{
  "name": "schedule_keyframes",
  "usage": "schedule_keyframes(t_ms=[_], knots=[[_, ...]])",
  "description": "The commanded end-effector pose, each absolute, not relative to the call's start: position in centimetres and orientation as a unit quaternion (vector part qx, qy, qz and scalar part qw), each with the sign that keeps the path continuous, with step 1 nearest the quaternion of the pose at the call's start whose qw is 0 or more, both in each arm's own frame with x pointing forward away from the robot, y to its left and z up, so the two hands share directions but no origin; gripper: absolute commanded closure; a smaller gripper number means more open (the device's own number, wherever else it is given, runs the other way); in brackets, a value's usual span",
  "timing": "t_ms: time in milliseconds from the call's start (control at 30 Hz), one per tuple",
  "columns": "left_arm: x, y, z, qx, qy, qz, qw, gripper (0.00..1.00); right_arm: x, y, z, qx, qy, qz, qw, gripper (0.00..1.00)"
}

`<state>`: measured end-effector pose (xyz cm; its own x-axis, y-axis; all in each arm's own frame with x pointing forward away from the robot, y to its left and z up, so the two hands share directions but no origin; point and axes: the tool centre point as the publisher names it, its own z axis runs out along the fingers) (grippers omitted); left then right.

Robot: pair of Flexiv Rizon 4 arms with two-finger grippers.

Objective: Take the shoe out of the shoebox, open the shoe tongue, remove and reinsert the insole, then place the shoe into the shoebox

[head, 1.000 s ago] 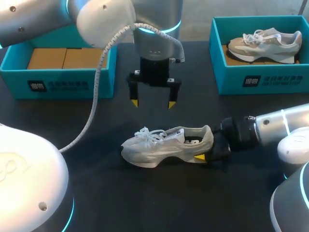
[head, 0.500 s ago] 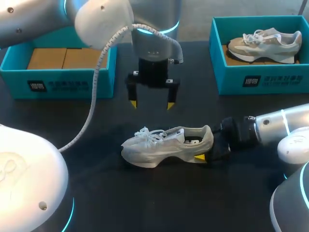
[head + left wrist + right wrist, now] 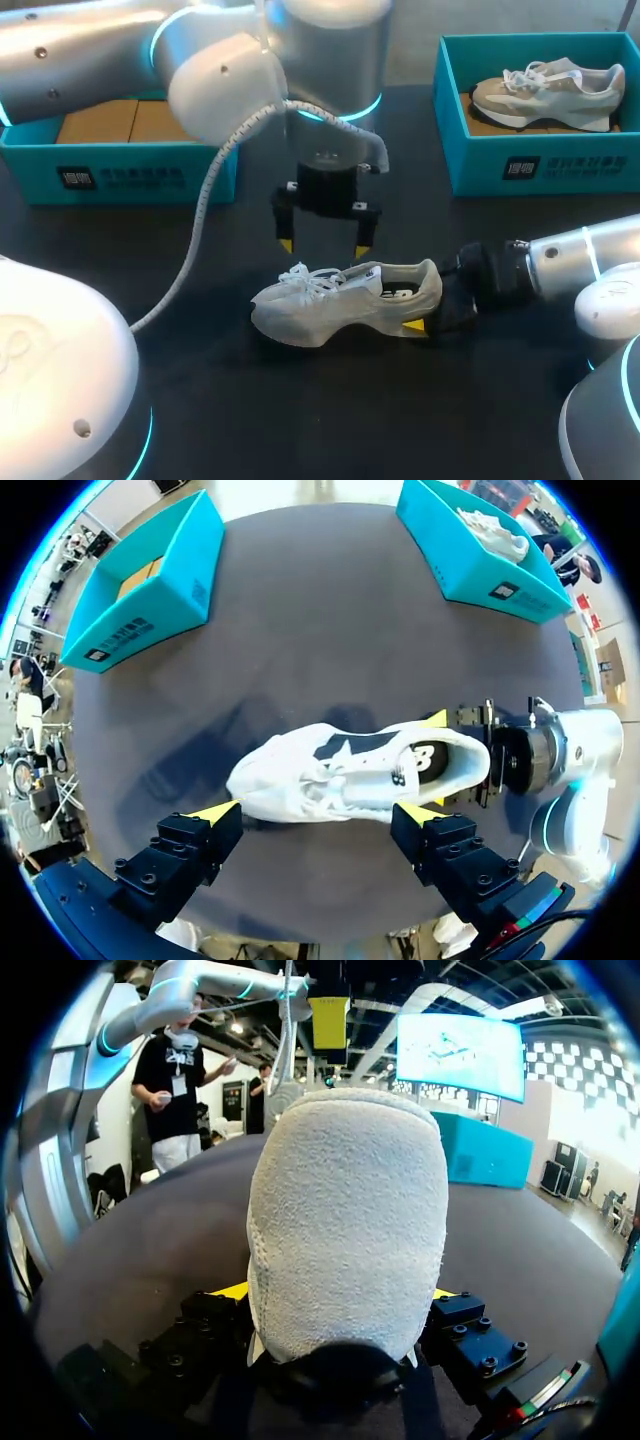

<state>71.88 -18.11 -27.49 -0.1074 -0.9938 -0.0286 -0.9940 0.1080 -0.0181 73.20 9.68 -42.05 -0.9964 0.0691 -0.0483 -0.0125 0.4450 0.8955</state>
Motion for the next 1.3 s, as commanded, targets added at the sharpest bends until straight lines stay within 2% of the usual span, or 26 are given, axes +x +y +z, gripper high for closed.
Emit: schedule_keyframes(t_ms=[33,767,1300], knots=[[72.7,-20.1,-29.2,-0.665,0.747,0.009,0.010,0.00,73.1,9.7,-42.0,0.017,0.850,0.526,0.040,1.00],[73.3,-24.3,-33.3,-0.629,0.775,0.059,-0.015,0.00,73.1,9.7,-42.0,0.017,0.850,0.526,0.040,1.00],[72.3,-20.9,-33.6,-0.636,0.764,0.106,0.011,0.00,73.1,9.7,-42.0,0.017,0.850,0.526,0.040,1.00]])
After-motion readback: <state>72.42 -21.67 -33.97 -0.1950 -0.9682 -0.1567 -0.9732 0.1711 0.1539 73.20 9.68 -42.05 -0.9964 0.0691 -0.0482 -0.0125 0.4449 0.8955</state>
